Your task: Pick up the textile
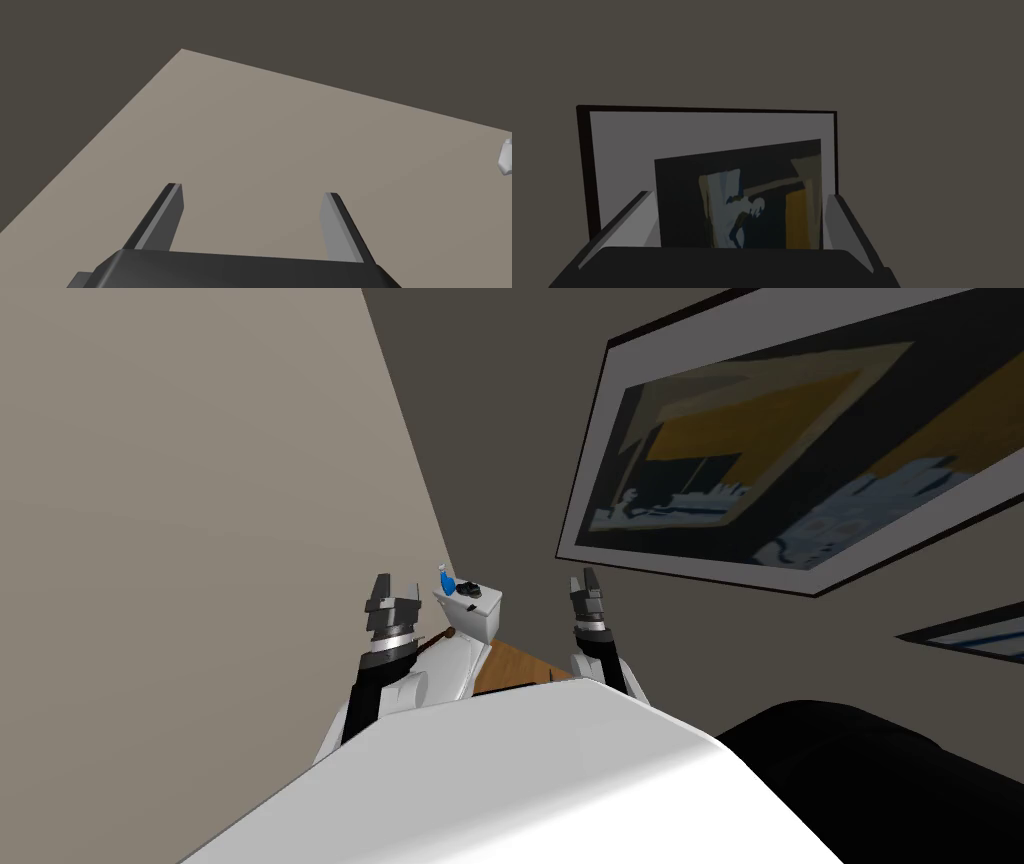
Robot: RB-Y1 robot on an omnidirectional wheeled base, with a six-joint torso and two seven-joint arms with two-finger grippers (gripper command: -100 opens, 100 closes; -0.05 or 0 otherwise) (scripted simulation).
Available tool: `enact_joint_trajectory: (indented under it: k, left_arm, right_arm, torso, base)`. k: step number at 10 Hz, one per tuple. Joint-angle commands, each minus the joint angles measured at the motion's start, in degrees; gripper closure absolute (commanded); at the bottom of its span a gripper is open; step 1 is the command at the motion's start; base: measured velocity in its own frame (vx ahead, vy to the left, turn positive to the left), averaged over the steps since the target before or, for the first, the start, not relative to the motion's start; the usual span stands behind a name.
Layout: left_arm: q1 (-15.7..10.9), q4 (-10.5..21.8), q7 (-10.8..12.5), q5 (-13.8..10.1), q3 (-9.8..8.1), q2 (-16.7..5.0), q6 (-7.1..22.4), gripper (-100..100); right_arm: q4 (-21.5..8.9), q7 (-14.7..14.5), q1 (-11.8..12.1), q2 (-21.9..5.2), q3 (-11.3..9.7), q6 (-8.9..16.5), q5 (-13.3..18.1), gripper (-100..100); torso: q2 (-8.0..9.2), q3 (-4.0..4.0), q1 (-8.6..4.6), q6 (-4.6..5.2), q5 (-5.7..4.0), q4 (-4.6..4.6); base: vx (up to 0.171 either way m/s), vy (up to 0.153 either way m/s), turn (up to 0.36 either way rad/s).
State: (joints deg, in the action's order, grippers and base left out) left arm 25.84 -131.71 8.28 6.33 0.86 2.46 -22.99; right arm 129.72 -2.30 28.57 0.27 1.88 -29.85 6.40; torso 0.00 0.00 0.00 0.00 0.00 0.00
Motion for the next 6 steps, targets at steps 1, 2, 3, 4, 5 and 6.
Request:
enact_joint_trajectory:
  k: [1,2,3,4,5,6]
  left_arm:
    - [-0.1,0.9,0.1,0.0,0.33,-2.6,0.0,-100]
    - [-0.2,1.8,0.1,0.0,0.65,-4.3,0.0,-100]
    - [-0.4,3.0,0.2,0.1,1.05,-6.0,0.1,-100]
    - [-0.6,4.4,0.3,0.1,1.52,-7.4,0.1,-100]
    - [-0.8,6.0,0.4,0.1,2.03,-8.6,0.1,-100]
    - [-1.1,7.7,0.5,0.2,2.59,-9.5,0.2,-100]
  right_arm:
    - [0.0,0.0,0.0,0.0,0.0,0.0,0.0,0]
    - [0.0,0.0,0.0,0.0,0.0,0.0,0.0,0]
    - [0.0,0.0,0.0,0.0,0.0,0.0,0.0,0]
    - [0.0,0.0,0.0,0.0,0.0,0.0,0.0,0]
    - [0.0,0.0,0.0,0.0,0.0,0.0,0.0,0]
    - [0.0,0.0,0.0,0.0,0.0,0.0,0.0,0]
  torso:
    - [0.0,0.0,0.0,0.0,0.0,0.0]
    - [-0.01,0.0,-0.06,0.0,-0.01,0.0]
    - [-0.02,-0.01,-0.14,0.0,-0.03,0.0]
    - [-0.02,-0.02,-0.22,0.0,-0.04,-0.01]
    - [-0.06,-0.03,-0.31,0.01,-0.07,-0.01]
    - [-0.06,-0.04,-0.36,0.0,-0.08,-0.02]
  base:
    - [0.001,-0.023,0.002]
    - [0.005,-0.046,0.006]
    - [0.006,-0.066,0.008]
    - [0.016,-0.089,0.01]
    - [0.014,-0.097,0.009]
    - [0.008,-0.104,0.009]
